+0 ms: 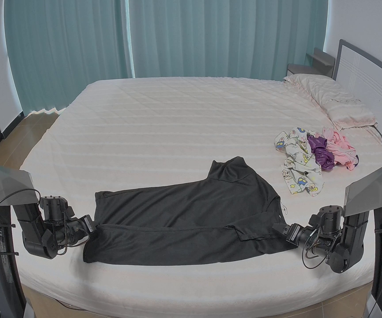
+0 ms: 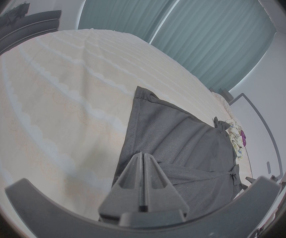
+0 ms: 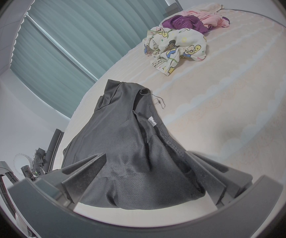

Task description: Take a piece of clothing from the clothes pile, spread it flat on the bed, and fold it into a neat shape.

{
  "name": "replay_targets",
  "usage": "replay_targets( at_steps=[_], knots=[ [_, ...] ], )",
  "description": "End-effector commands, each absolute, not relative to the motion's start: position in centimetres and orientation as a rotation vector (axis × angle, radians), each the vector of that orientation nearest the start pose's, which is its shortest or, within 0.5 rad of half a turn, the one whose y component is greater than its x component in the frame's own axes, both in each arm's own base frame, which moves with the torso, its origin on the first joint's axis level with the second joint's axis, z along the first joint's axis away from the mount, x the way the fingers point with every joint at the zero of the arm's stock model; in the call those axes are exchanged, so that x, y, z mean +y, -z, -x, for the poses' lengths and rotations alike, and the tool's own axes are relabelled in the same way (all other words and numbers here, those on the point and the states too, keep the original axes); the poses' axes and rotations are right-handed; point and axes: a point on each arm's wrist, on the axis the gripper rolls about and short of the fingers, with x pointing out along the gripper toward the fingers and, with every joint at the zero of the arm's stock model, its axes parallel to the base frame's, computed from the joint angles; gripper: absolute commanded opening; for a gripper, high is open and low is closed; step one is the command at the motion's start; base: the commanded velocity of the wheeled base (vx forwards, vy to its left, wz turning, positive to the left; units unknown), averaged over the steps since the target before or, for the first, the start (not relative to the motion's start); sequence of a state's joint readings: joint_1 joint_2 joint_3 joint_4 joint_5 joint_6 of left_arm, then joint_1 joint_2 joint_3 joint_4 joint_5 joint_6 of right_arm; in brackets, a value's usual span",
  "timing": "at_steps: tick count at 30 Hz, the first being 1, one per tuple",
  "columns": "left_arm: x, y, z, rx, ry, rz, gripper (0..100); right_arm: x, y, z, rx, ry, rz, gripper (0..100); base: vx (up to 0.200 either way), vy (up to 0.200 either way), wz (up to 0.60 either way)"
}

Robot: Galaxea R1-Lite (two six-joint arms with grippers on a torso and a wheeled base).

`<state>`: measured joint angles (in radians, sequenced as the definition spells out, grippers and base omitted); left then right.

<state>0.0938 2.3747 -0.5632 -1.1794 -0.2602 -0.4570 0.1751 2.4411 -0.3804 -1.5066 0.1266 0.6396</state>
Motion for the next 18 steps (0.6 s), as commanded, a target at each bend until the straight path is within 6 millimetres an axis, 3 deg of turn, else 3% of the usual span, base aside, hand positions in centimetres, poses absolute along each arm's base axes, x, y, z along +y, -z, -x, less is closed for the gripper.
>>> replay_targets(
  at_steps=[1,14,18],
  knots=[
    [3.1,4.0,-32.9,0.646,-0.002,0.558,0,5.8,5.0,-29.9,0.620,-0.116,-0.604,100,0.000,0.000,0.00],
    [3.2,4.5,-32.8,0.662,-0.008,0.562,0,5.9,4.7,-31.7,0.561,-0.194,-0.602,100,0.000,0.000,0.00],
    [3.2,4.6,-32.7,0.663,-0.008,0.562,0,6.1,4.0,-33.8,0.508,-0.256,-0.559,100,0.000,0.000,0.00]
  ],
)
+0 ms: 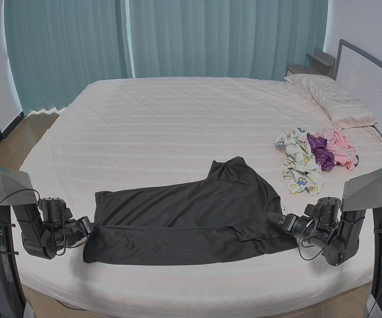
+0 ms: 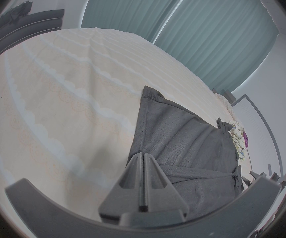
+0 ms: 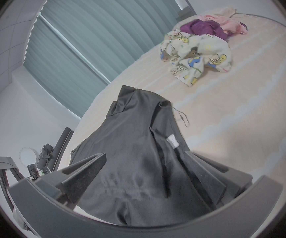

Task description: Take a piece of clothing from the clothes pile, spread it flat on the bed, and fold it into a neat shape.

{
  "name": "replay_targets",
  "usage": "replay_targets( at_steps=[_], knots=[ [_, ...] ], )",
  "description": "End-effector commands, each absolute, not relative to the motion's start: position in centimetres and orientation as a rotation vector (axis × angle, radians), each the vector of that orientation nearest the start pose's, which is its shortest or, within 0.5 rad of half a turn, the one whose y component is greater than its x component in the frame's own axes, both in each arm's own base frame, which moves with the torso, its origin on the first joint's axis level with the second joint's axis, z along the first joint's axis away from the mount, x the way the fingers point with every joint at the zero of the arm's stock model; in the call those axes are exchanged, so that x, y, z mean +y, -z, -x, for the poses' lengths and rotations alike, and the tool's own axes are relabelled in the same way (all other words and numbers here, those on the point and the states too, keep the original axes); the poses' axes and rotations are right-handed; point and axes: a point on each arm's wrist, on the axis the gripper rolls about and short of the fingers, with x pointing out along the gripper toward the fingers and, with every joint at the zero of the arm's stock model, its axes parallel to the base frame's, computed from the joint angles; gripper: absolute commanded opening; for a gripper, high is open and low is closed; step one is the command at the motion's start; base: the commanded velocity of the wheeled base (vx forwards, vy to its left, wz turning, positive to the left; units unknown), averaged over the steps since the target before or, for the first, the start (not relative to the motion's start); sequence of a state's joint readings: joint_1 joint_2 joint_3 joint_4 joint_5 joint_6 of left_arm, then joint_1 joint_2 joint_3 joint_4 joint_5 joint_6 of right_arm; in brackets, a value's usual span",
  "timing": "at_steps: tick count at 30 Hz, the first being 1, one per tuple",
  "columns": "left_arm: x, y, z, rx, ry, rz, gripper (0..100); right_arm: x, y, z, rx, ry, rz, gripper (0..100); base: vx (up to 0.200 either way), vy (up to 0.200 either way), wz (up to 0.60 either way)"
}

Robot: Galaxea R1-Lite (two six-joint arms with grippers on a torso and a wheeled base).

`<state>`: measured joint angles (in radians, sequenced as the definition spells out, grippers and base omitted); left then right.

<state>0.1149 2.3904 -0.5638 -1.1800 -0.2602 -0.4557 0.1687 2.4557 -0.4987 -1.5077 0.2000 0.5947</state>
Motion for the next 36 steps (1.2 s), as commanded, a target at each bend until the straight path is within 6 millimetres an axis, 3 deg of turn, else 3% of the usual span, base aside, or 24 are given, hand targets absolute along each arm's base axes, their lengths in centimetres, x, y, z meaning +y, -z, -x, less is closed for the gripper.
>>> replay_targets(
  at_steps=[1,8,15,16,36],
  knots=[
    [3.2,4.6,-32.7,0.663,-0.008,0.561,0,6.1,4.0,-34.0,0.510,-0.261,-0.552,100,0.000,0.000,0.00],
    [3.1,4.6,-32.6,0.666,-0.006,0.562,0,6.4,5.4,-35.8,0.523,-0.290,-0.485,100,0.000,0.000,0.00],
    [3.1,4.6,-32.6,0.667,-0.006,0.562,0,6.4,6.8,-36.2,0.551,-0.289,-0.448,100,0.000,0.000,0.00],
    [3.1,4.6,-32.6,0.667,-0.007,0.562,0,6.4,6.9,-36.2,0.554,-0.288,-0.448,0,0.000,0.000,0.00],
    [3.1,4.9,-32.6,0.677,-0.010,0.563,0,5.5,6.1,-37.4,0.488,-0.275,-0.460,0,0.000,0.000,0.00]
  ],
)
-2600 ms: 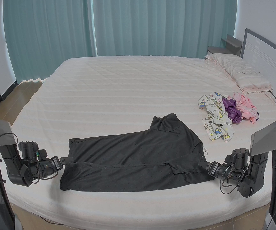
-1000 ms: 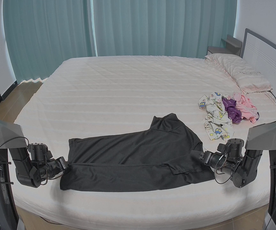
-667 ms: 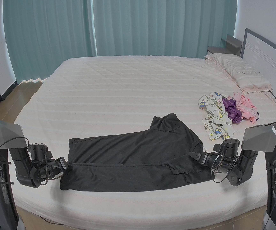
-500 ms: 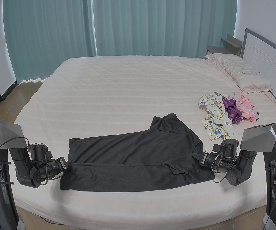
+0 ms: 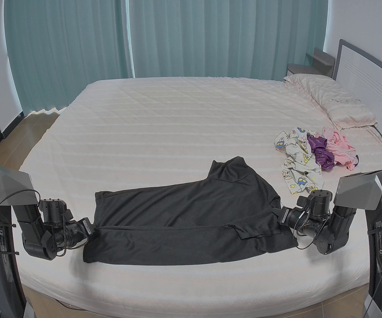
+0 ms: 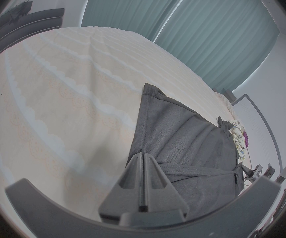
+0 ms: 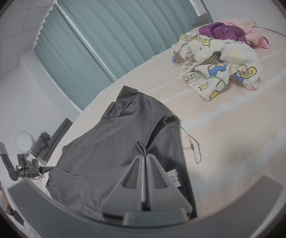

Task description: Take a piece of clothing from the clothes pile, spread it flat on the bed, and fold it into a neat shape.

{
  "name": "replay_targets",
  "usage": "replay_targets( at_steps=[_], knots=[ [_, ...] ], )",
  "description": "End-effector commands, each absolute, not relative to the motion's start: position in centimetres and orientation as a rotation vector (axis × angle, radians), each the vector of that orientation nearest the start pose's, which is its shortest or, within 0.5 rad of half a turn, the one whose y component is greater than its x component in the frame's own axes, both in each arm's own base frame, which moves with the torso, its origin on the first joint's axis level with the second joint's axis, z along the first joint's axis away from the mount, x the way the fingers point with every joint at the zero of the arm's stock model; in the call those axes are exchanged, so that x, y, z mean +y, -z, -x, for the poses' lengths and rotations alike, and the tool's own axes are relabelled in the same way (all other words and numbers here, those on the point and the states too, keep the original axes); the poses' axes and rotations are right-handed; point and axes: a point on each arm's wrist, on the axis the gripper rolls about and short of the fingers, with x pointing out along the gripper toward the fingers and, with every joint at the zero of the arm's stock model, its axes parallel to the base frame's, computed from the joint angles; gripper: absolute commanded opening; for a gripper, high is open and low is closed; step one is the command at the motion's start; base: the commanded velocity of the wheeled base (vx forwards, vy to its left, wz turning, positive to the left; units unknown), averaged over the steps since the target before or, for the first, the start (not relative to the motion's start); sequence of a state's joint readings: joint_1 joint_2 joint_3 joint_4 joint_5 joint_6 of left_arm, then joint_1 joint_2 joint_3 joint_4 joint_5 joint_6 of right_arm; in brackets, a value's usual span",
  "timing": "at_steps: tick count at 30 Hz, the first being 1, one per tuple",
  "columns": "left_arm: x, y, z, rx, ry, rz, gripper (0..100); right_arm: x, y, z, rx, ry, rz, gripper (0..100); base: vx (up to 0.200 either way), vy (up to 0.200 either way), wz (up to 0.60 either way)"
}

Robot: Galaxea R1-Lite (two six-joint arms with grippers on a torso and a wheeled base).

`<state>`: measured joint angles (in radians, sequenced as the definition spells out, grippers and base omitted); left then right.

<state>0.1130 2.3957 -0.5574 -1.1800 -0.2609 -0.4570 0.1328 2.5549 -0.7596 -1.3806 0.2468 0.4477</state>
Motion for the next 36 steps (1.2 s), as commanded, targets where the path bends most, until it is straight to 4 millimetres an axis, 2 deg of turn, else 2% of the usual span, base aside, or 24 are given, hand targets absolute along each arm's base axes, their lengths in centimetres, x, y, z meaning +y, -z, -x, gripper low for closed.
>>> replay_targets(
  at_steps=[1,7,8,12,13,19,22,24,25,27,29,34,36],
  knots=[
    [3.1,5.1,-32.5,0.682,-0.010,0.561,0,5.5,6.1,-37.4,0.488,-0.275,-0.460,0,0.000,0.000,0.00],
    [3.1,5.2,-32.6,0.685,-0.011,0.563,0,5.7,6.3,-37.5,0.490,-0.273,-0.458,0,0.000,0.000,0.00],
    [3.1,5.2,-32.6,0.685,-0.011,0.563,100,5.8,6.3,-37.5,0.490,-0.275,-0.457,0,0.000,0.000,0.00],
    [3.1,5.2,-32.5,0.688,-0.011,0.563,100,5.7,6.4,-37.4,0.496,-0.274,-0.455,0,0.000,0.000,0.00],
    [3.1,5.1,-32.5,0.687,-0.011,0.564,100,5.8,6.4,-37.4,0.497,-0.275,-0.454,100,0.000,0.000,0.00],
    [3.2,5.0,-32.6,0.677,-0.011,0.564,100,5.8,6.1,-37.4,0.487,-0.277,-0.457,100,0.000,0.000,0.00],
    [4.0,4.0,-32.9,0.634,-0.027,0.570,100,4.9,4.8,-37.3,0.463,-0.245,-0.470,100,0.000,0.000,0.00],
    [4.1,3.9,-32.9,0.631,-0.027,0.570,100,4.9,4.9,-37.3,0.465,-0.242,-0.470,100,0.000,0.000,0.00],
    [4.5,3.2,-33.1,0.604,-0.028,0.578,100,4.7,5.0,-36.6,0.482,-0.183,-0.510,100,0.000,0.000,0.00],
    [4.4,3.1,-33.1,0.602,-0.030,0.593,100,4.7,4.9,-36.6,0.478,-0.138,-0.554,100,0.000,0.000,0.00],
    [4.5,2.6,-33.4,0.578,-0.041,0.624,100,4.4,3.9,-36.7,0.443,-0.076,-0.622,100,0.000,0.000,0.00],
    [4.8,2.0,-33.6,0.553,-0.059,0.668,100,3.3,3.5,-36.7,0.426,-0.027,-0.680,100,0.000,0.040,0.00],
    [5.6,1.9,-33.4,0.546,-0.077,0.669,100,2.8,3.6,-36.3,0.440,-0.003,-0.721,100,0.000,0.200,0.00]
  ],
)
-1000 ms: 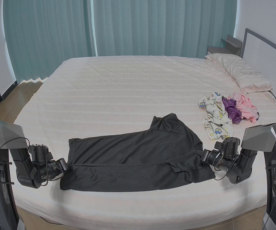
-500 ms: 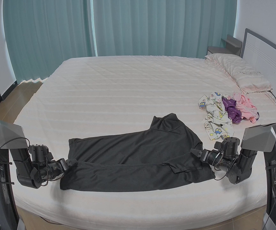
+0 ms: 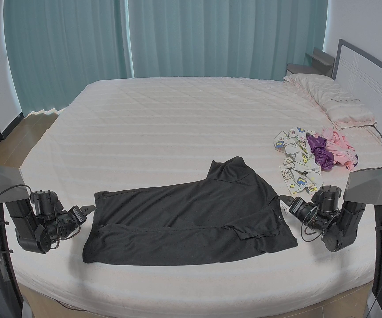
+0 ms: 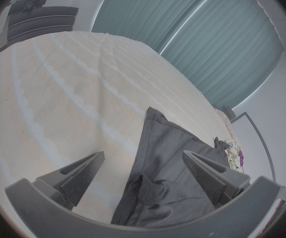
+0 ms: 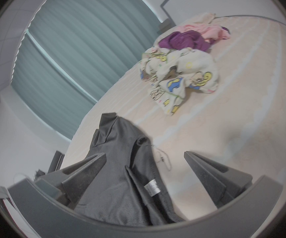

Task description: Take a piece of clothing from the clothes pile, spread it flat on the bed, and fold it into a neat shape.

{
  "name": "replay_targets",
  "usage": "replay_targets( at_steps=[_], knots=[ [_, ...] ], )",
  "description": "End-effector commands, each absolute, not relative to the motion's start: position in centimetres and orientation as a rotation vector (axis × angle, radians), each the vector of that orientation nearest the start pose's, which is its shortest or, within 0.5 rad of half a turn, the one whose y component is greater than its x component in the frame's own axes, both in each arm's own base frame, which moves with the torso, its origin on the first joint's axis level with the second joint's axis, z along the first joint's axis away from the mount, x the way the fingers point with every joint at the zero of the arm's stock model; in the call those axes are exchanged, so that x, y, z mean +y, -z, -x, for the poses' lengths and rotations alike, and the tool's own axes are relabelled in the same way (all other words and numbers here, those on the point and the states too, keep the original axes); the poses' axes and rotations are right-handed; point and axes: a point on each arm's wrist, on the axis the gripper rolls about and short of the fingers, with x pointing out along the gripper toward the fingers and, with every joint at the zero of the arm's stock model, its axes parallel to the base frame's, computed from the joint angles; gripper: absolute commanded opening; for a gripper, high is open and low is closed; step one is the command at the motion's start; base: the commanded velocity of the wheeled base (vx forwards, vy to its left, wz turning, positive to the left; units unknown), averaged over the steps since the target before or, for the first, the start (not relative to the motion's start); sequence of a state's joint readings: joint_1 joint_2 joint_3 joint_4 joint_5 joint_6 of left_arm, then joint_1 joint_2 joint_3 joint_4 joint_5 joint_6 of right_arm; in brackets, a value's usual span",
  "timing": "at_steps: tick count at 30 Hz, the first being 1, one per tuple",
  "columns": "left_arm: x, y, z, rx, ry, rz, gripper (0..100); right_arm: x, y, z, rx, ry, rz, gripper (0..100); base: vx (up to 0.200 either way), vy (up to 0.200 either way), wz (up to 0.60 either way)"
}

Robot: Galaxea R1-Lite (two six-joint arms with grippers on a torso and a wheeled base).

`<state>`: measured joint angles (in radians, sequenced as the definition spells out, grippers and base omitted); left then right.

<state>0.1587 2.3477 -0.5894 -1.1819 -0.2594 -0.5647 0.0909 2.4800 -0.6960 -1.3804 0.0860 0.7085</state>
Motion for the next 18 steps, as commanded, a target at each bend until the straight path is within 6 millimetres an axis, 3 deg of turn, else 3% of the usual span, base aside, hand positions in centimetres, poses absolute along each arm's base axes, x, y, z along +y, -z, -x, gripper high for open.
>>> replay_targets(
  at_steps=[1,9,18],
  knots=[
    [5.81,1.90,-33.31,0.542,-0.075,0.672,100,2.64,3.70,-36.22,0.441,0.008,-0.743,100,0.000,0.200,0.00],
    [6.15,2.07,-33.26,0.542,-0.079,0.679,100,2.61,3.70,-35.83,0.452,0.019,-0.768,100,0.000,0.200,0.00],
    [6.22,2.02,-33.58,0.530,-0.078,0.684,100,2.82,3.74,-35.65,0.460,0.016,-0.768,100,0.000,0.000,0.00]
  ],
)
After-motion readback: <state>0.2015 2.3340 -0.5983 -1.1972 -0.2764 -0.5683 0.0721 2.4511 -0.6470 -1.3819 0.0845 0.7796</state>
